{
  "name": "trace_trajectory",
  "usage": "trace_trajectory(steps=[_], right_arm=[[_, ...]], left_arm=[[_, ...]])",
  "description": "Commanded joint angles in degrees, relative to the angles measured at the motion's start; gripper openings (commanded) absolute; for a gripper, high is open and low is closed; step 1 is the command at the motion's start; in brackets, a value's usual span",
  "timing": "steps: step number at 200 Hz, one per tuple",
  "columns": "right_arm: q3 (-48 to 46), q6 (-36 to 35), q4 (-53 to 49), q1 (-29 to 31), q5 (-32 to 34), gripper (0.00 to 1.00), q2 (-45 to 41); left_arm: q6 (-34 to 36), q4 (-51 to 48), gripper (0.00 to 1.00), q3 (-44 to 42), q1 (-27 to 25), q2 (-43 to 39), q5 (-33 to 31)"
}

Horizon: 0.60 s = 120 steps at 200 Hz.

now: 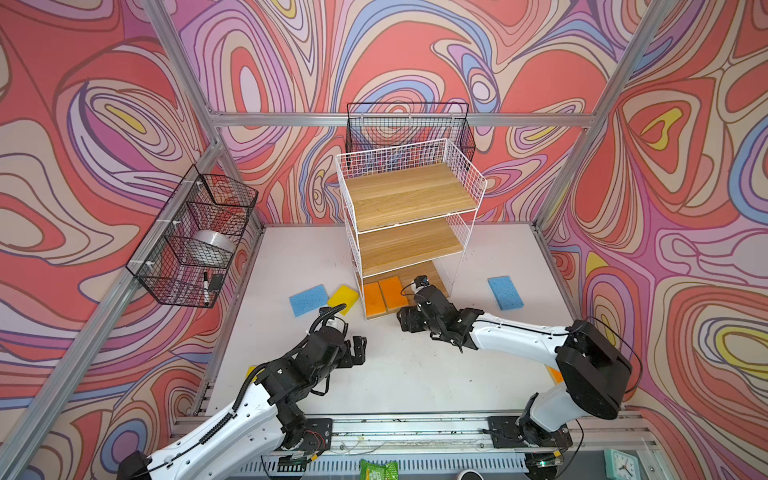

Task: Place and organize the cleaning sponges onto the shelf
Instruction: 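Withdraw the right gripper and move it to the orange sponge near the red badge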

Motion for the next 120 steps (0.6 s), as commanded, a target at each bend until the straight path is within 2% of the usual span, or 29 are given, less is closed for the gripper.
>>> trace_trajectory(steps=[1, 15, 48, 70, 96, 120], right_arm=[[-3.76, 2.34, -3.45, 0.28, 0.39, 0.82, -5.73], [-5.95, 3.25, -5.45, 0.27, 0.48, 0.82, -9.59], [-10.29, 6.40, -12.58, 0.15, 3.53, 0.82, -19.22], [-12.52, 9.61, -18.88, -1.32, 5.33, 0.82, -25.30], [-14.12, 11.73, -26.72, -8.67, 4.65, 0.82, -31.60], [-15.53, 11.87, -31.11, -18.55, 2.78, 0.83, -38.39]], left_arm=[[-0.58, -0.48, 1.00, 3.37, -4.99, 2.86, -3.59], [-1.25, 0.39, 1.00, 4.40, -9.04, 5.46, -6.64], [-2.11, 4.49, 1.00, 6.73, -15.14, 13.05, -8.86], [-1.38, 6.60, 1.00, 9.60, -17.04, 18.92, -8.66], [0.17, 10.12, 1.00, 12.28, -17.02, 23.56, -6.43], [2.23, 11.36, 1.00, 15.48, -17.04, 26.83, -4.97]])
